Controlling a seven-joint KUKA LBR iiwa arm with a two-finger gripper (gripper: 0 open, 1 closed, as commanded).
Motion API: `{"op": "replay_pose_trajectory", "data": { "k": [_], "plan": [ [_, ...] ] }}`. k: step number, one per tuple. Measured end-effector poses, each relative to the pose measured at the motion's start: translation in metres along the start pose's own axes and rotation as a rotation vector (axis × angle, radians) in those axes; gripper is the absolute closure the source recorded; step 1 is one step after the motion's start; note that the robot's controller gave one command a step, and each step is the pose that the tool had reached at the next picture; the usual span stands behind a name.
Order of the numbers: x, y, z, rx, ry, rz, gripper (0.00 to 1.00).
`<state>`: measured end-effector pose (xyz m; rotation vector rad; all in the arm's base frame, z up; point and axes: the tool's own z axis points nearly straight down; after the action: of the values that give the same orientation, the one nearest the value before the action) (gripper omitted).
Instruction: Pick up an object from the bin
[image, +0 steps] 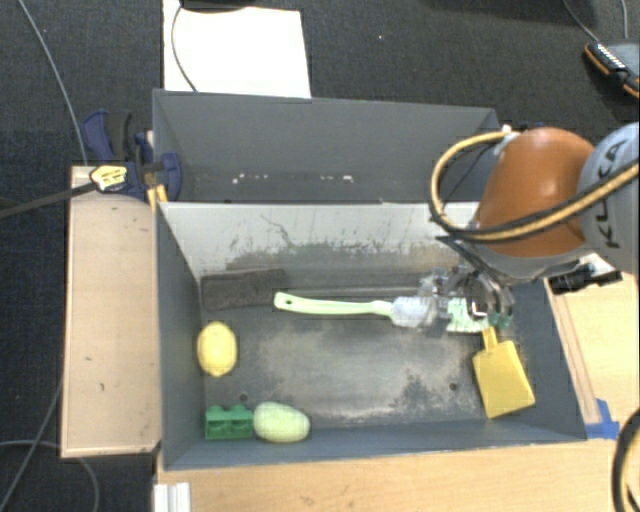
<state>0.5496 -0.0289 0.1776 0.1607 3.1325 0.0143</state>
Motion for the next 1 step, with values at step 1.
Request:
{"op": "replay_pose_trajectory", "data": {
  "k": [1],
  "plan": [
    [0.0634,-0.0154,0.0037,0.003,0.002,-0.360,1.00]
  ]
}}
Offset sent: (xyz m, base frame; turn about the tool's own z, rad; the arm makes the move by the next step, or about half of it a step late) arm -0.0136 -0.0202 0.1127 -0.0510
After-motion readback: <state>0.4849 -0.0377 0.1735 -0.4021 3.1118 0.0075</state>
